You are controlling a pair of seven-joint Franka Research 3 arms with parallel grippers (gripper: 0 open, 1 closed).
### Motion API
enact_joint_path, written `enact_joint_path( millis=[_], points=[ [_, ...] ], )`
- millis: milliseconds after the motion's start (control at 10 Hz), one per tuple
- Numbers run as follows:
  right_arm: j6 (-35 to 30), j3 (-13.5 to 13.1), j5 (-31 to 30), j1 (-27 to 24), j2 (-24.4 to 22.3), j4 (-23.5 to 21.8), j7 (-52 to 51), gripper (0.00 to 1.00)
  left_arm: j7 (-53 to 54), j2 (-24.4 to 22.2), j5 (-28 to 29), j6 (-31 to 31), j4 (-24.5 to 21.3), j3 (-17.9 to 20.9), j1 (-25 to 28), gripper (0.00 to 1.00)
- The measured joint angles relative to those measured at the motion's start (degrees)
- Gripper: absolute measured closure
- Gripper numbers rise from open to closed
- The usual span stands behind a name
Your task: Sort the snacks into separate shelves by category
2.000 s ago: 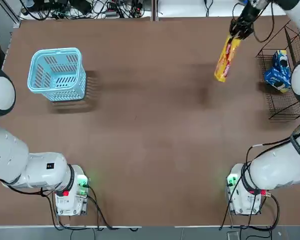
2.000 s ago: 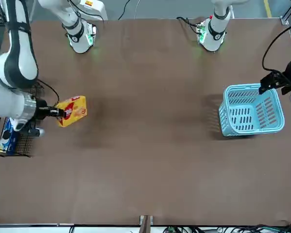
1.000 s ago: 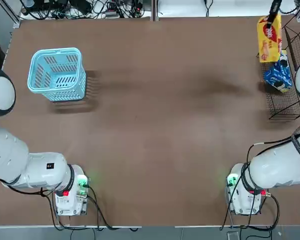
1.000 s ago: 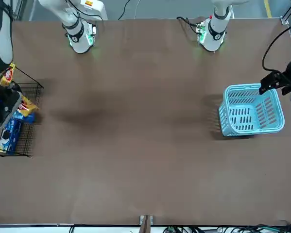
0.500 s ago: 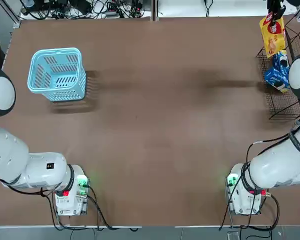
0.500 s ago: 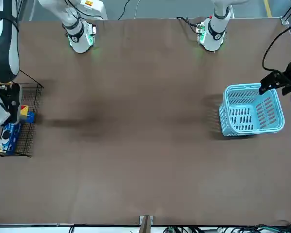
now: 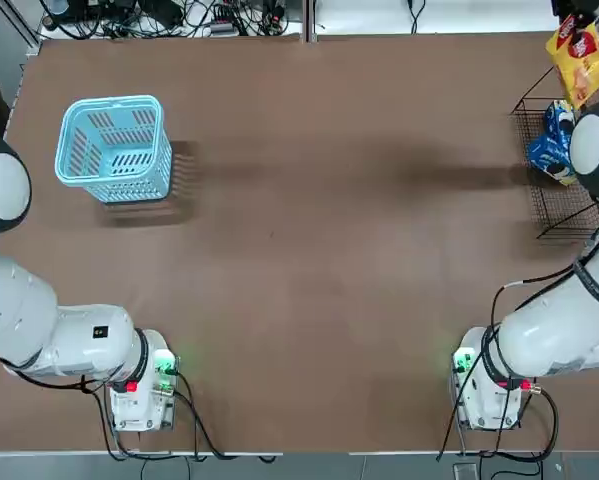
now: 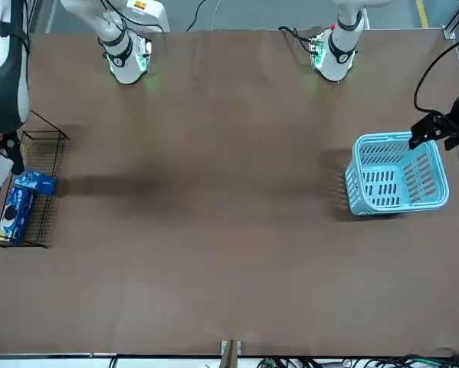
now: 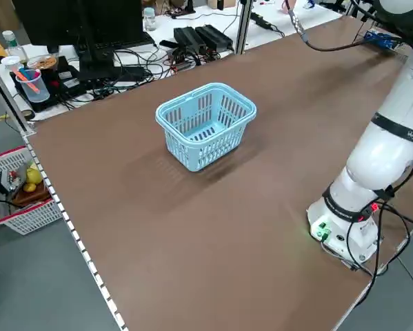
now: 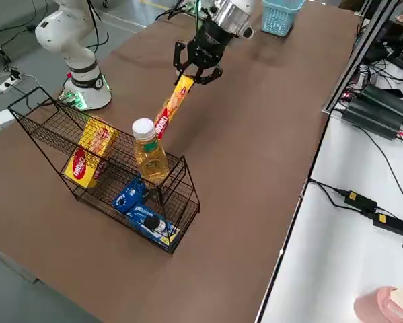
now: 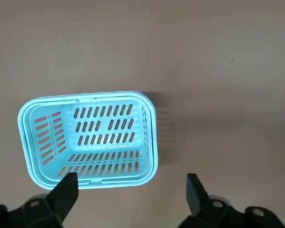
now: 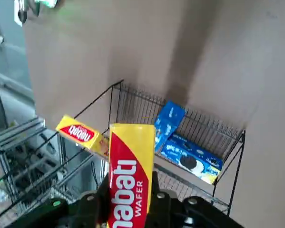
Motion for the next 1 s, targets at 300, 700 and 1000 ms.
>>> enact_joint_path(
  millis=[300,700,1000],
  points=[
    [0.0,0.1,-3.4,0.2,0.8,0.0,-3.7,0.68,0.0,0.0,0.0,0.0,0.0,0.0,0.0,0.0],
    [2.4,0.1,-4.4,0.4,3.6,0.1,-9.6,0.68,0.0,0.0,0.0,0.0,0.0,0.0,0.0,0.0],
    [2.4,-0.1,-5.0,0.1,3.8,0.5,-18.7,0.68,0.0,0.0,0.0,0.0,0.0,0.0,0.0,0.0]
  ],
)
